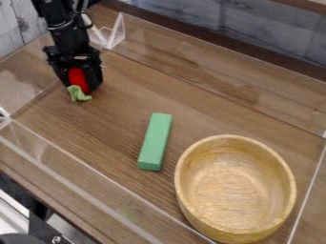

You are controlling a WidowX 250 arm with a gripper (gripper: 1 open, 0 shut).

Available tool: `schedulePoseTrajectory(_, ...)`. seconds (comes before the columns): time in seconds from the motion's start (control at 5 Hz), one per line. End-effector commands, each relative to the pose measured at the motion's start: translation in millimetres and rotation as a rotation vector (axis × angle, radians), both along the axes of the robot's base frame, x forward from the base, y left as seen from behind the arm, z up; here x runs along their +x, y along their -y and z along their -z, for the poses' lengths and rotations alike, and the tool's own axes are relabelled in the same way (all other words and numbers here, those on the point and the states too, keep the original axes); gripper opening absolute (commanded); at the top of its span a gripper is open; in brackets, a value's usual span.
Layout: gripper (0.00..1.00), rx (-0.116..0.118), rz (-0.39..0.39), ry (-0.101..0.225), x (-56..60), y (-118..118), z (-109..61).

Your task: Move the red fruit to the left

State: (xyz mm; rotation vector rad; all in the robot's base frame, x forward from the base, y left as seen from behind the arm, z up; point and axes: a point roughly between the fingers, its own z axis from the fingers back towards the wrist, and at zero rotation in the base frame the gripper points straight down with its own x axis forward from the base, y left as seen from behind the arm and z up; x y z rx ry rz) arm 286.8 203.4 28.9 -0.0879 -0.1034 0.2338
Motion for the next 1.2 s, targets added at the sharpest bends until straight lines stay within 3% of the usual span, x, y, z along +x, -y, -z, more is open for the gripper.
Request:
schedulePoseTrajectory(0.0,0.0,0.024,-0.025,0.041,2.7,0.2,-21.2)
schedulePoseTrajectory(0.4,0.0,0.006,0.074,0.039,8.2,7.2,-17.8)
schedulePoseTrajectory(0.8,0.0,-0.008,-0.021,0.036,4.6,10.7,-25.6)
schedulePoseTrajectory(1.0,0.0,-0.015,-0.022,0.034,7.7,12.9,-27.2)
